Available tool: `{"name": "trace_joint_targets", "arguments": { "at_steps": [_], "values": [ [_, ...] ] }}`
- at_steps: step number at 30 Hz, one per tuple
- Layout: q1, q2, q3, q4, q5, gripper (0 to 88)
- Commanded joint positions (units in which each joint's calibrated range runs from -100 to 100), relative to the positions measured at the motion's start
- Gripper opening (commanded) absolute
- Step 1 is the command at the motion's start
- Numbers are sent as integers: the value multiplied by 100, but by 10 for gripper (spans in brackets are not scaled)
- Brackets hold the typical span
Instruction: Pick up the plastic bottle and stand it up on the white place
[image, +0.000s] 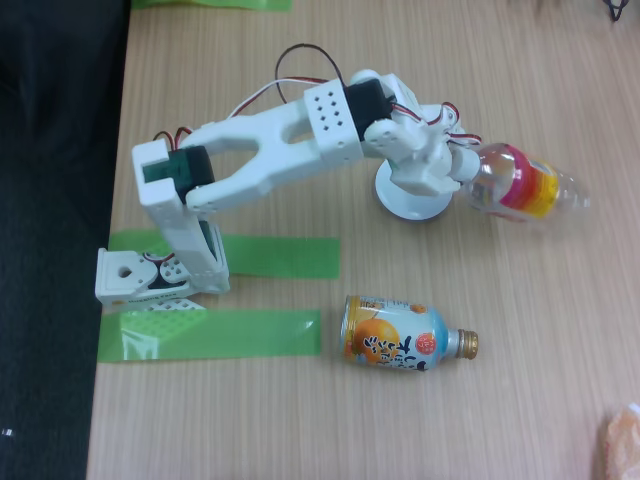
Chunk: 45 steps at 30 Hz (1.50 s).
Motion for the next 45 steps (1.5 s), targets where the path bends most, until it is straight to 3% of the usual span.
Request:
{"name": "trace_joint_targets", "arguments": {
  "at_steps": [1, 41, 45],
  "values": [
    [-21, -390, -173, -43, -25, 169],
    [-36, -4002, -145, -446, 43, 169],
    [-36, -4707, 208, -437, 411, 169]
  ]
}}
